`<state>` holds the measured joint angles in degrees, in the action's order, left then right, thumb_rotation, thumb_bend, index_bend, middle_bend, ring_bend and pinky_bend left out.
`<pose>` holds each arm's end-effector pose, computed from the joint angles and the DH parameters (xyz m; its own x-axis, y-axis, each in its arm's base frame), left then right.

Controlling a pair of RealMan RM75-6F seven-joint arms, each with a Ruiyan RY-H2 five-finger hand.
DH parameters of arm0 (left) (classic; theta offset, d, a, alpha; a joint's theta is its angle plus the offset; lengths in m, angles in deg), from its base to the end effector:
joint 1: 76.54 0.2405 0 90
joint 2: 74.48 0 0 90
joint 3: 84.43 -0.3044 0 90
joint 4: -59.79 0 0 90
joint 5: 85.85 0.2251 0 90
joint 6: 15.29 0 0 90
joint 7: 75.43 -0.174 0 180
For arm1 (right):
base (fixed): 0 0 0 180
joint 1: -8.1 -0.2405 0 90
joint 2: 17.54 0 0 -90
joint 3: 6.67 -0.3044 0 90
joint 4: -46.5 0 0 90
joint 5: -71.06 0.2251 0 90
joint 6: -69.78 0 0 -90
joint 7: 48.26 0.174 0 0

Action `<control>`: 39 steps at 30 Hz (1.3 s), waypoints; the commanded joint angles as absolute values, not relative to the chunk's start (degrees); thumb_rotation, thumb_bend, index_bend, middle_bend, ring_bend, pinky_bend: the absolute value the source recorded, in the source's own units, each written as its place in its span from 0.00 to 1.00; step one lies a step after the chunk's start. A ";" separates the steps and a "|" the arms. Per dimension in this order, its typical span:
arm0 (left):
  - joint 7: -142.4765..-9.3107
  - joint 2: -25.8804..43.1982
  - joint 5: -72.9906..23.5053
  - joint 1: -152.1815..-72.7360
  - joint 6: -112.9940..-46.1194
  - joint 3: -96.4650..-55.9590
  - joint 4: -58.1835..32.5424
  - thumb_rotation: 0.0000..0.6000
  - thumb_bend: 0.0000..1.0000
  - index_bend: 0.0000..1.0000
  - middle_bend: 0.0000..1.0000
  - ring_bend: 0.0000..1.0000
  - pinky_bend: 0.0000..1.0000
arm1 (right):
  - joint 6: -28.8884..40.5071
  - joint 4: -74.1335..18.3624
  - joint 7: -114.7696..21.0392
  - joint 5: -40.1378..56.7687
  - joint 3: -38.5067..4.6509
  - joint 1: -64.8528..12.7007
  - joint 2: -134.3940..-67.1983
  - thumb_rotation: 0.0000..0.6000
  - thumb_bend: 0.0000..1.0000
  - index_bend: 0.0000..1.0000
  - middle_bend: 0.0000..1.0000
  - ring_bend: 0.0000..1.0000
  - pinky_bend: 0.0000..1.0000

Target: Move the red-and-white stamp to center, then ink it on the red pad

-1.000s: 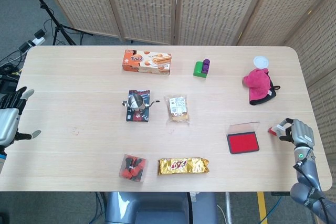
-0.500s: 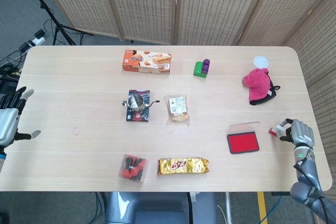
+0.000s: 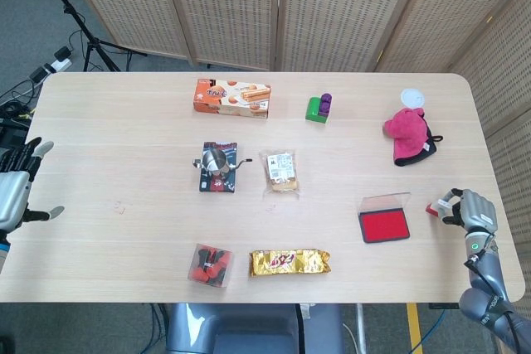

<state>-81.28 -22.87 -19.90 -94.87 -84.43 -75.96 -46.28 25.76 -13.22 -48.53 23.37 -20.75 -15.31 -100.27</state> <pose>-0.3136 0.3042 0.2088 0.3890 0.1151 0.9140 0.9159 0.0590 -0.3972 -0.4690 -0.3669 0.0803 0.1759 -0.2659 0.9478 -0.8530 0.4394 0.2816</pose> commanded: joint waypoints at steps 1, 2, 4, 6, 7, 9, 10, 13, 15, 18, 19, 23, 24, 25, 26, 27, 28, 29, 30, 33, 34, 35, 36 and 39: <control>-81.32 -22.86 -19.90 -94.86 -84.48 -75.95 -46.31 1.00 0.09 0.00 0.00 0.00 0.00 | 25.90 -13.34 -48.55 23.25 -20.68 -15.31 -100.17 1.00 0.52 0.53 0.92 1.00 1.00; -81.34 -22.85 -19.90 -94.87 -84.51 -75.94 -46.32 1.00 0.09 0.00 0.00 0.00 0.00 | 25.91 -13.41 -48.55 23.14 -20.65 -15.30 -100.11 1.00 0.51 0.53 0.92 1.00 1.00; -81.43 -22.80 -19.79 -94.87 -84.60 -75.96 -46.31 1.00 0.09 0.00 0.00 0.00 0.00 | 25.87 -13.48 -48.49 22.90 -20.58 -15.26 -100.03 1.00 0.45 0.52 0.92 1.00 1.00; -81.59 -22.71 -19.74 -94.85 -84.74 -75.97 -46.28 1.00 0.09 0.00 0.00 0.00 0.00 | 25.96 -13.47 -48.35 22.76 -20.55 -15.23 -99.98 1.00 0.42 0.51 0.92 1.00 1.00; -81.60 -22.70 -19.73 -94.85 -84.75 -75.98 -46.30 1.00 0.09 0.00 0.00 0.00 0.00 | 26.01 -13.46 -48.33 22.70 -20.51 -15.21 -99.95 1.00 0.41 0.51 0.92 1.00 1.00; -81.59 -22.70 -19.74 -94.84 -84.76 -75.97 -46.33 1.00 0.09 0.00 0.00 0.00 0.00 | 26.11 -13.44 -48.21 22.55 -20.47 -15.19 -99.88 1.00 0.41 0.51 0.92 1.00 1.00; -81.56 -22.70 -19.73 -94.84 -84.77 -75.97 -46.36 1.00 0.09 0.00 0.00 0.00 0.00 | 26.15 -13.46 -48.14 22.46 -20.46 -15.19 -99.86 1.00 0.40 0.51 0.92 1.00 1.00; -81.53 -22.73 -19.66 -94.82 -84.80 -75.99 -46.37 1.00 0.09 0.00 0.00 0.00 0.00 | 26.23 -13.52 -48.26 22.23 -20.29 -15.18 -99.73 1.00 0.39 0.50 0.92 1.00 1.00; -81.49 -22.75 -19.64 -94.80 -84.84 -75.98 -46.37 1.00 0.09 0.00 0.00 0.00 0.00 | 26.04 -13.58 -48.27 22.19 -20.35 -15.16 -99.70 1.00 0.39 0.49 0.92 1.00 1.00; -81.43 -22.78 -19.60 -94.79 -84.84 -75.98 -46.38 1.00 0.09 0.00 0.00 0.00 0.00 | 25.80 -13.66 -48.35 22.16 -20.33 -15.09 -99.68 1.00 0.38 0.49 0.92 1.00 1.00; -81.41 -22.79 -19.57 -94.78 -84.84 -75.99 -46.37 1.00 0.09 0.00 0.00 0.00 0.00 | 25.80 -13.68 -48.44 22.12 -20.27 -15.08 -99.67 1.00 0.38 0.49 0.92 1.00 1.00; -81.34 -22.86 -19.52 -94.75 -84.85 -76.01 -46.41 1.00 0.09 0.00 0.00 0.00 0.00 | 25.45 -13.96 -48.77 22.00 -20.16 -15.01 -99.60 1.00 0.36 0.48 0.92 1.00 1.00; -81.31 -22.88 -19.52 -94.75 -84.82 -76.02 -46.42 1.00 0.09 0.00 0.00 0.00 0.00 | 25.42 -14.03 -48.78 21.95 -20.14 -14.99 -99.57 1.00 0.36 0.47 0.92 1.00 1.00; -81.31 -22.92 -19.53 -94.75 -84.75 -76.04 -46.44 1.00 0.09 0.00 0.00 0.00 0.00 | 25.40 -14.07 -48.81 21.93 -20.12 -14.97 -99.55 1.00 0.36 0.46 0.92 1.00 1.00; -81.31 -22.96 -19.52 -94.75 -84.72 -76.06 -46.47 1.00 0.09 0.00 0.00 0.00 0.00 | 25.39 -14.10 -48.81 21.91 -20.11 -14.95 -99.53 1.00 0.36 0.46 0.92 1.00 1.00; -81.32 -22.98 -19.51 -94.75 -84.72 -76.06 -46.49 1.00 0.09 0.00 0.00 0.00 0.00 | 25.44 -14.13 -48.82 21.92 -20.09 -14.95 -99.50 1.00 0.36 0.46 0.92 1.00 1.00; -81.31 -22.98 -19.49 -94.76 -84.71 -76.07 -46.50 1.00 0.09 0.00 0.00 0.00 0.00 | 25.48 -14.15 -48.82 21.92 -20.08 -14.95 -99.46 1.00 0.36 0.45 0.92 1.00 1.00; -81.28 -23.00 -19.45 -94.74 -84.70 -76.09 -46.51 1.00 0.09 0.00 0.00 0.00 0.00 | 25.43 -14.18 -48.80 21.87 -20.08 -14.93 -99.45 1.00 0.36 0.45 0.92 1.00 1.00; -81.30 -23.01 -19.45 -94.74 -84.71 -76.09 -46.54 1.00 0.09 0.00 0.00 0.00 0.00 | 25.40 -14.20 -48.79 21.85 -20.09 -14.92 -99.44 1.00 0.36 0.45 0.92 1.00 1.00; -81.29 -23.04 -19.38 -94.73 -84.75 -76.10 -46.57 1.00 0.09 0.00 0.00 0.00 0.00 | 25.12 -14.42 -48.72 21.60 -20.08 -14.84 -99.36 1.00 0.36 0.43 0.92 1.00 1.00; -81.27 -23.04 -19.36 -94.71 -84.77 -76.10 -46.57 1.00 0.09 0.00 0.00 0.00 0.00 | 25.01 -14.51 -48.70 21.49 -20.06 -14.80 -99.32 1.00 0.35 0.43 0.92 1.00 1.00; -81.23 -23.06 -19.34 -94.69 -84.79 -76.11 -46.57 1.00 0.09 0.00 0.00 0.00 0.00 | 24.90 -14.64 -48.67 21.37 -20.03 -14.76 -99.27 1.00 0.35 0.43 0.92 1.00 1.00; -81.19 -23.06 -19.33 -94.68 -84.81 -76.10 -46.56 1.00 0.09 0.00 0.00 0.00 0.00 | 24.78 -14.78 -48.63 21.24 -20.01 -14.70 -99.21 1.00 0.34 0.42 0.92 1.00 1.00; -81.07 -23.11 -19.33 -94.65 -84.83 -76.08 -46.56 1.00 0.09 0.00 0.00 0.00 0.00 | 23.93 -15.54 -48.39 20.51 -19.97 -14.43 -98.91 1.00 0.34 0.41 0.92 1.00 1.00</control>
<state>-81.06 -23.12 -19.33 -94.65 -84.84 -76.08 -46.56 24.21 -15.30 -48.48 20.75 -19.98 -14.54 -99.03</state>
